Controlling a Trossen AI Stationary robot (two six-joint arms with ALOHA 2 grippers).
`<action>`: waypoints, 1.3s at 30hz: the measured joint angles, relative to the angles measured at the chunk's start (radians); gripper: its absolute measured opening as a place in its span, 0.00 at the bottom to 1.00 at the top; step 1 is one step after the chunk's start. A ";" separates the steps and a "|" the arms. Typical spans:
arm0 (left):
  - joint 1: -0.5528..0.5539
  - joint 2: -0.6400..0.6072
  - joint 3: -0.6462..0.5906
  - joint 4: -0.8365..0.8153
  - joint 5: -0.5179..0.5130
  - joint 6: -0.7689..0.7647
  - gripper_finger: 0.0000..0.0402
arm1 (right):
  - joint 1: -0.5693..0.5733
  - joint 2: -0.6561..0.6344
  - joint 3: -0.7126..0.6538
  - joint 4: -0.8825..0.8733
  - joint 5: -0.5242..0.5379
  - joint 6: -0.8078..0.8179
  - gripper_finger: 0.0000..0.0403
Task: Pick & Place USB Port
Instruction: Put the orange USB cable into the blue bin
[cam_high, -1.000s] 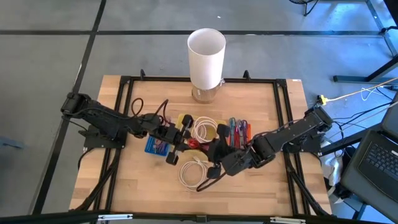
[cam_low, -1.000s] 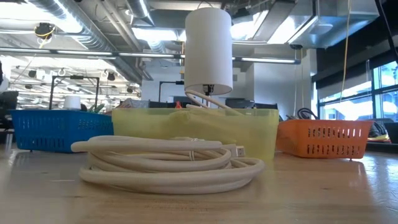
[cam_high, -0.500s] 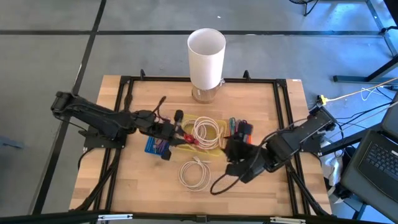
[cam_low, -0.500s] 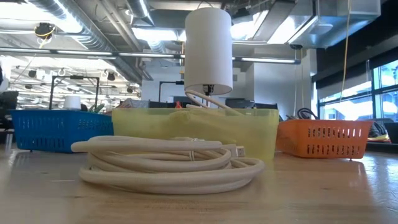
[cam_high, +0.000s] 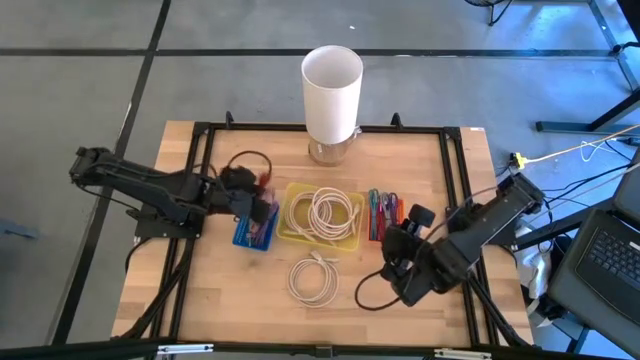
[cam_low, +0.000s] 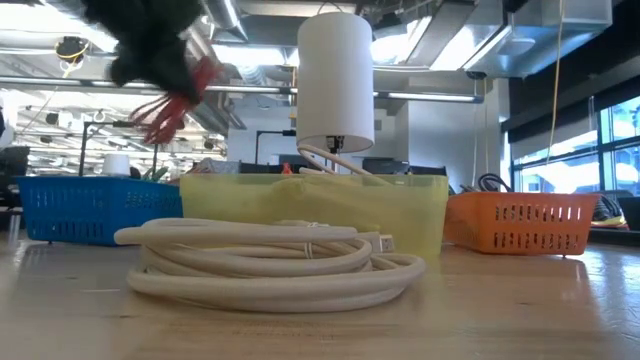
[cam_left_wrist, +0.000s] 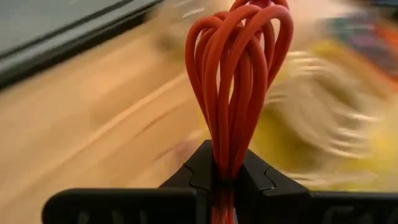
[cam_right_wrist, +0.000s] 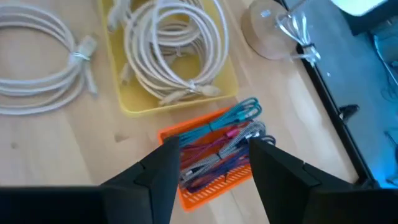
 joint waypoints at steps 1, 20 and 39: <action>-0.002 0.000 -0.012 -0.053 -0.027 -0.091 0.06 | -0.001 0.000 -0.009 -0.002 -0.002 0.006 0.47; -0.144 0.096 -0.239 0.088 -0.001 -0.585 0.06 | 0.000 0.000 -0.063 -0.002 -0.007 0.028 0.43; -0.144 0.152 -0.233 0.098 -0.067 -0.554 0.39 | 0.000 0.000 -0.063 0.032 -0.022 0.028 0.43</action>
